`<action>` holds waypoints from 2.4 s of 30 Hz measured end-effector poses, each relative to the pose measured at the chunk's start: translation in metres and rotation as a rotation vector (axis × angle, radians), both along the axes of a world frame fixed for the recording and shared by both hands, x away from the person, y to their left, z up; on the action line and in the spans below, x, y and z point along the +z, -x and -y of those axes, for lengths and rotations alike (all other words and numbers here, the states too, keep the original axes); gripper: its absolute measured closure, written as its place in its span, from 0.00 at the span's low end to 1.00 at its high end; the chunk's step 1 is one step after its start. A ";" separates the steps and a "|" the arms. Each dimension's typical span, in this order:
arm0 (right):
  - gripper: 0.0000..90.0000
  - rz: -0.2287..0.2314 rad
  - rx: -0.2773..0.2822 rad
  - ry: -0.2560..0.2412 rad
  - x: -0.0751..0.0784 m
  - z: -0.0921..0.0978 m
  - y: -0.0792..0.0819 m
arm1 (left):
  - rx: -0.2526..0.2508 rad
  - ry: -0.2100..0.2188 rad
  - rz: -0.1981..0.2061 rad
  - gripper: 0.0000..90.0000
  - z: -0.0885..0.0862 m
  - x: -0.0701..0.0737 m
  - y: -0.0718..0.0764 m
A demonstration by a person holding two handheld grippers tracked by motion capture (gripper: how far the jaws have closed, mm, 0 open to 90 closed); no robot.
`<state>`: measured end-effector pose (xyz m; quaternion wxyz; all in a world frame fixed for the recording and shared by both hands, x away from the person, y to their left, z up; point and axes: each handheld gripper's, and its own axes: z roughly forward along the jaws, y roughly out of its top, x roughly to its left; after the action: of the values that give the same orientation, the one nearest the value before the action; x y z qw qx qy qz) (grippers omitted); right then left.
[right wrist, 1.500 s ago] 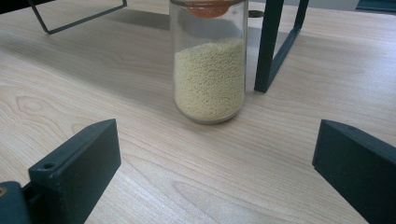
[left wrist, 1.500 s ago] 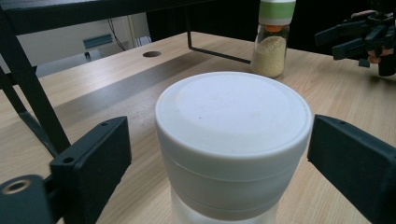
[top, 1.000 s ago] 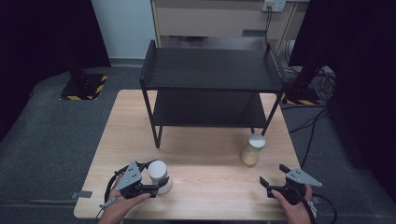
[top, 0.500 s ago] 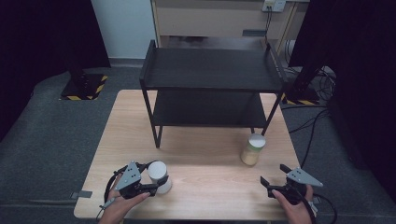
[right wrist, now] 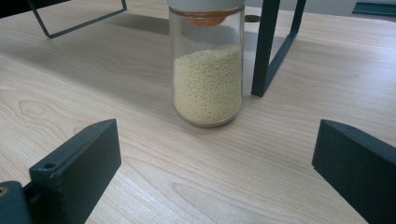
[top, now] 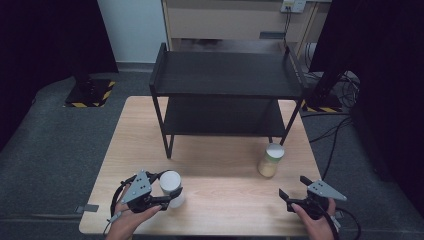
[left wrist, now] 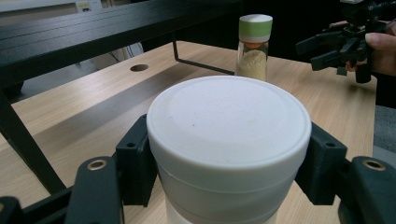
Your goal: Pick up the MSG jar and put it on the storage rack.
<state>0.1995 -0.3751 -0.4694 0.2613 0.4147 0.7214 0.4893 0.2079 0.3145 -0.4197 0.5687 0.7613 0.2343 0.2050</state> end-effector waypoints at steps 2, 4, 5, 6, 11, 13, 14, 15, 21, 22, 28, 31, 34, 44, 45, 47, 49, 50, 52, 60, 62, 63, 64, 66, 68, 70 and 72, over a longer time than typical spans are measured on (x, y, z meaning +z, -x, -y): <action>0.02 0.000 0.001 0.002 0.000 0.000 0.000 | -0.008 0.001 -0.004 0.36 0.000 0.002 0.000; 0.02 -0.001 -0.001 -0.004 0.000 0.000 0.001 | -0.014 -0.004 -0.003 0.36 0.000 0.006 0.000; 0.02 0.000 -0.001 -0.005 0.001 0.000 0.002 | -0.016 -0.005 -0.001 0.36 0.000 0.006 0.000; 0.02 0.003 -0.001 -0.003 0.001 0.001 0.002 | -0.017 -0.007 -0.001 0.36 0.000 0.007 0.000; 0.02 0.006 -0.004 -0.003 0.001 0.001 0.002 | -0.022 0.010 -0.015 0.36 -0.001 0.011 -0.001; 0.02 0.005 -0.002 -0.001 0.001 0.001 0.002 | -0.028 0.019 -0.015 0.36 -0.001 0.014 0.000; 0.02 0.004 -0.002 0.001 0.001 0.000 0.001 | -0.031 0.014 -0.014 0.36 0.000 0.016 0.000; 0.02 0.004 -0.002 0.001 0.001 0.000 0.001 | -0.036 0.010 -0.012 0.36 0.001 0.019 0.000; 0.02 0.000 -0.003 -0.009 0.000 0.001 0.001 | -0.062 -0.014 -0.001 0.36 0.006 0.035 -0.003; 0.02 0.000 -0.003 -0.009 0.000 0.001 0.000 | -0.067 -0.021 0.002 0.36 0.008 0.039 -0.004; 0.02 -0.005 -0.001 -0.012 -0.001 0.001 -0.002 | -0.074 -0.044 0.026 0.36 0.017 0.059 -0.010; 0.02 -0.005 -0.011 -0.047 -0.003 0.002 -0.002 | -0.089 -0.038 0.030 0.36 0.019 0.066 -0.016; 0.02 -0.006 -0.016 -0.061 -0.003 0.003 -0.003 | -0.103 -0.043 0.030 0.36 0.024 0.073 -0.020; 0.02 -0.002 -0.025 -0.065 -0.003 0.005 -0.004 | -0.148 -0.042 0.026 0.36 0.036 0.089 -0.037; 0.02 -0.002 -0.024 -0.065 -0.003 0.005 -0.004 | -0.150 -0.040 0.026 0.36 0.037 0.091 -0.038; 0.02 -0.003 -0.024 -0.062 -0.003 0.005 -0.004 | -0.157 -0.033 0.024 0.36 0.037 0.095 -0.042; 0.02 -0.003 -0.024 -0.063 -0.003 0.005 -0.004 | -0.168 -0.029 0.023 0.36 0.037 0.101 -0.046; 0.02 -0.003 -0.025 -0.063 -0.003 0.005 -0.004 | -0.172 -0.030 0.025 0.36 0.038 0.104 -0.048; 0.02 -0.005 -0.025 -0.064 -0.003 0.005 -0.004 | -0.180 -0.035 0.028 0.36 0.039 0.111 -0.051; 0.02 -0.005 -0.025 -0.064 -0.003 0.005 -0.004 | -0.209 -0.048 0.040 0.36 0.043 0.141 -0.061; 0.02 -0.006 -0.025 -0.065 -0.003 0.005 -0.004 | -0.213 -0.048 0.042 0.36 0.045 0.150 -0.063; 0.02 -0.004 -0.025 -0.064 -0.003 0.006 -0.004 | -0.214 -0.051 0.043 0.36 0.046 0.155 -0.063; 0.02 -0.003 -0.025 -0.065 -0.003 0.006 -0.004 | -0.215 -0.049 0.042 0.36 0.047 0.159 -0.063; 0.02 -0.003 -0.027 -0.067 -0.003 0.006 -0.004 | -0.216 -0.043 0.041 0.36 0.049 0.166 -0.063; 0.02 -0.004 -0.026 -0.066 -0.003 0.006 -0.004 | -0.222 -0.037 0.041 0.36 0.050 0.171 -0.064; 0.02 -0.004 -0.027 -0.067 -0.003 0.006 -0.004 | -0.230 -0.037 0.045 0.36 0.052 0.177 -0.066; 0.02 -0.004 -0.028 -0.068 -0.003 0.006 -0.004 | -0.234 -0.046 0.052 0.36 0.054 0.183 -0.067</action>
<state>0.2033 -0.3814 -0.4721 0.2525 0.4343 0.6991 0.5088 0.2754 0.2605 -0.2362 0.5768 0.7909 0.1243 0.1622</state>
